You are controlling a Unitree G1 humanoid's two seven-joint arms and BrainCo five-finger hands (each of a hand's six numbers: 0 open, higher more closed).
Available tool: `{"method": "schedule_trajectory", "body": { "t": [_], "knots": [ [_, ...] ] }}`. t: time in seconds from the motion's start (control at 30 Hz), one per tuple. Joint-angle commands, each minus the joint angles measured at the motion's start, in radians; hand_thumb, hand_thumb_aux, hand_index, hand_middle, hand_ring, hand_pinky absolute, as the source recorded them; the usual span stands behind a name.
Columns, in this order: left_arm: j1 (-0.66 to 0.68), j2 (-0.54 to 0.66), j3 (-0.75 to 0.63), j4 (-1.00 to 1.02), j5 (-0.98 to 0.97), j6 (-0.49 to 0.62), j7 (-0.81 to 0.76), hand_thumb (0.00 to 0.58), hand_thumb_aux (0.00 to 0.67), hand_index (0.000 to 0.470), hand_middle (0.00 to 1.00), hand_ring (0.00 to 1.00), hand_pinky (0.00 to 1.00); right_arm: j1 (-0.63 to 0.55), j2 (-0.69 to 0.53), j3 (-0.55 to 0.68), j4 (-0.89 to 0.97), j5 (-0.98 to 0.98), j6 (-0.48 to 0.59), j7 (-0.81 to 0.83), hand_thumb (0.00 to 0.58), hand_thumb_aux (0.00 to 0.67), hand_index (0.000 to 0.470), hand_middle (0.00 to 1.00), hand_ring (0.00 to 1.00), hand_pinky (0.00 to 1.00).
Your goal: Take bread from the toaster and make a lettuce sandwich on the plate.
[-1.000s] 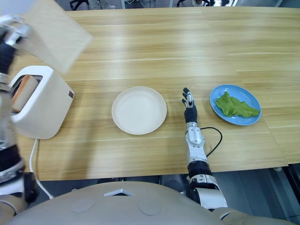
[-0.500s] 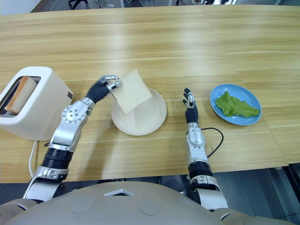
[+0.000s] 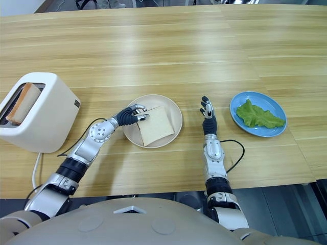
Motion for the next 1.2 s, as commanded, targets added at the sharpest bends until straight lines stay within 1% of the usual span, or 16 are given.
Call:
{"method": "schedule_trajectory", "body": {
  "t": [0.03, 0.13, 0.27, 0.43, 0.5, 0.6, 0.67, 0.73, 0.83, 0.9, 0.93, 1.0, 1.03, 1.1, 1.2],
  "knots": [
    [-0.034, 0.056, -0.050, -0.031, 0.215, -0.027, 0.130, 0.000, 0.000, 0.000, 0.00, 0.00, 0.00, 0.014, 0.003, 0.000, 0.002, -0.003, 0.022, -0.001, 0.000, 0.000, 0.000, 0.00, 0.00, 0.00],
    [-0.035, 0.097, -0.065, -0.100, 0.362, -0.017, 0.227, 0.000, 0.000, 0.000, 0.00, 0.00, 0.00, 0.011, 0.003, 0.002, 0.003, -0.003, 0.025, 0.001, 0.000, 0.000, 0.000, 0.00, 0.00, 0.00],
    [-0.011, 0.129, -0.043, -0.220, 0.509, 0.051, 0.311, 0.000, 0.000, 0.000, 0.00, 0.00, 0.00, 0.012, 0.002, 0.003, -0.001, -0.004, 0.027, 0.003, 0.000, 0.000, 0.000, 0.00, 0.00, 0.00],
    [0.024, 0.148, 0.004, -0.344, 0.547, 0.068, 0.347, 0.000, 0.000, 0.000, 0.00, 0.00, 0.00, 0.019, 0.003, 0.009, -0.022, -0.012, 0.025, 0.001, 0.000, 0.000, 0.000, 0.00, 0.00, 0.00],
    [0.038, 0.158, 0.035, -0.377, 0.544, 0.074, 0.352, 0.000, 0.000, 0.000, 0.00, 0.00, 0.00, 0.028, 0.000, 0.022, -0.058, -0.030, 0.016, -0.002, 0.000, 0.000, 0.000, 0.00, 0.00, 0.00],
    [0.068, 0.174, 0.085, -0.418, 0.524, 0.067, 0.362, 0.000, 0.000, 0.000, 0.00, 0.00, 0.00, 0.060, -0.010, 0.051, -0.176, -0.060, 0.014, 0.011, 0.000, 0.000, 0.000, 0.00, 0.00, 0.00],
    [0.099, 0.165, 0.121, -0.433, 0.456, 0.048, 0.360, 0.000, 0.000, 0.000, 0.00, 0.00, 0.00, 0.095, -0.034, 0.075, -0.317, -0.084, 0.030, 0.033, 0.000, 0.000, 0.000, 0.00, 0.00, 0.00],
    [0.126, 0.136, 0.148, -0.423, 0.347, 0.021, 0.340, 0.000, 0.000, 0.000, 0.00, 0.00, 0.00, 0.137, -0.072, 0.077, -0.505, -0.094, 0.060, 0.055, 0.000, 0.000, 0.000, 0.00, 0.00, 0.00],
    [0.172, 0.035, 0.193, -0.361, 0.081, -0.005, 0.273, 0.000, 0.000, 0.000, 0.00, 0.00, 0.00, 0.175, -0.178, -0.005, -0.812, -0.156, 0.121, 0.069, 0.000, 0.000, 0.000, 0.00, 0.00, 0.00],
    [0.199, -0.021, 0.213, -0.311, -0.039, -0.018, 0.236, 0.000, 0.000, 0.000, 0.00, 0.00, 0.00, 0.172, -0.277, -0.119, -0.951, -0.261, 0.173, 0.057, 0.000, 0.000, 0.000, 0.00, 0.00, 0.00],
    [0.212, -0.050, 0.228, -0.294, -0.097, -0.024, 0.222, 0.000, 0.000, 0.000, 0.00, 0.00, 0.00, 0.167, -0.334, -0.186, -0.981, -0.327, 0.195, 0.044, 0.000, 0.000, 0.000, 0.00, 0.00, 0.00],
    [0.235, -0.101, 0.256, -0.289, -0.215, -0.005, 0.180, 0.000, 0.000, 0.000, 0.00, 0.00, 0.00, 0.159, -0.448, -0.270, -0.947, -0.442, 0.214, 0.024, 0.000, 0.000, 0.000, 0.00, 0.00, 0.00],
    [0.251, -0.127, 0.265, -0.302, -0.281, 0.003, 0.151, 0.000, 0.000, 0.000, 0.00, 0.00, 0.00, 0.151, -0.517, -0.283, -0.875, -0.506, 0.216, 0.009, 0.000, 0.000, 0.000, 0.00, 0.00, 0.00],
    [0.274, -0.152, 0.269, -0.329, -0.328, -0.004, 0.126, 0.000, 0.000, 0.000, 0.00, 0.00, 0.00, 0.134, -0.647, -0.262, -0.704, -0.646, 0.211, -0.050, 0.000, 0.000, 0.000, 0.00, 0.00, 0.00],
    [0.285, -0.176, 0.259, -0.344, -0.321, -0.050, 0.132, 0.000, 0.000, 0.000, 0.00, 0.00, 0.00, 0.109, -0.794, -0.182, -0.491, -0.812, 0.179, -0.169, 0.000, 0.000, 0.000, 0.00, 0.00, 0.00]
  ]
}}
